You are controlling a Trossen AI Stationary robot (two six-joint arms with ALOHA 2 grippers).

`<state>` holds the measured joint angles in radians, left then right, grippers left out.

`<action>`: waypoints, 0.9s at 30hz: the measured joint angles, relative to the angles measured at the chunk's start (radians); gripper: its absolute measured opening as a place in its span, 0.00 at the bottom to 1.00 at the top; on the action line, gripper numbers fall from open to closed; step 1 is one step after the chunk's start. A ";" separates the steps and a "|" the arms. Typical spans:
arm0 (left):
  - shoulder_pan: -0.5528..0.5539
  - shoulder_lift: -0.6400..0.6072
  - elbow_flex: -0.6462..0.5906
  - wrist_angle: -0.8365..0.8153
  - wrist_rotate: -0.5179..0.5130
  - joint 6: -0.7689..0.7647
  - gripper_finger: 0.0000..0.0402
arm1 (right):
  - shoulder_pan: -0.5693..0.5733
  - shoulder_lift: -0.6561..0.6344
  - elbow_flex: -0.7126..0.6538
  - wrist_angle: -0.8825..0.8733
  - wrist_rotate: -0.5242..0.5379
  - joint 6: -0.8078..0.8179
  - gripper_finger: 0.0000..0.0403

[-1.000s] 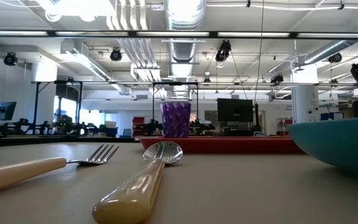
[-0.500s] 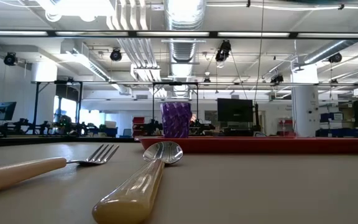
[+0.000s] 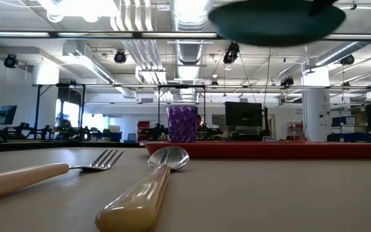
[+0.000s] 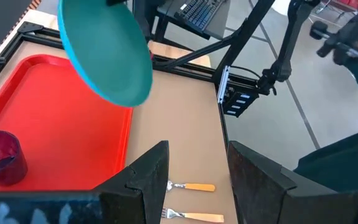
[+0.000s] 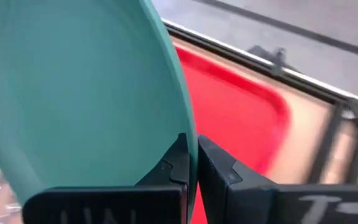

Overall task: Pick and place plate/cup/fork/spoon on tray
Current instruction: Put the green plate on the bottom right side of the violet cup on the red tray

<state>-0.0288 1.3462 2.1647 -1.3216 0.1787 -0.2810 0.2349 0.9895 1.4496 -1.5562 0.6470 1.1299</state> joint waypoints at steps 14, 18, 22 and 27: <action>0.000 -0.003 -0.019 -0.006 0.004 0.000 0.37 | -0.364 -0.011 -0.330 0.316 -0.198 -0.206 0.02; 0.000 -0.005 -0.019 -0.006 0.005 0.000 0.37 | -0.419 -0.011 -0.450 0.461 -0.258 -0.224 0.02; 0.000 -0.006 -0.019 -0.006 0.013 0.000 0.37 | -0.460 -0.008 -0.552 0.554 -0.296 -0.233 0.02; 0.000 -0.008 -0.019 -0.007 0.019 0.002 0.37 | -0.501 -0.007 -0.628 0.574 -0.318 -0.239 0.02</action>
<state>-0.0288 1.3380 2.1452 -1.3286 0.1974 -0.2794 -0.2660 0.9828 0.8217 -0.9825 0.3286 0.8910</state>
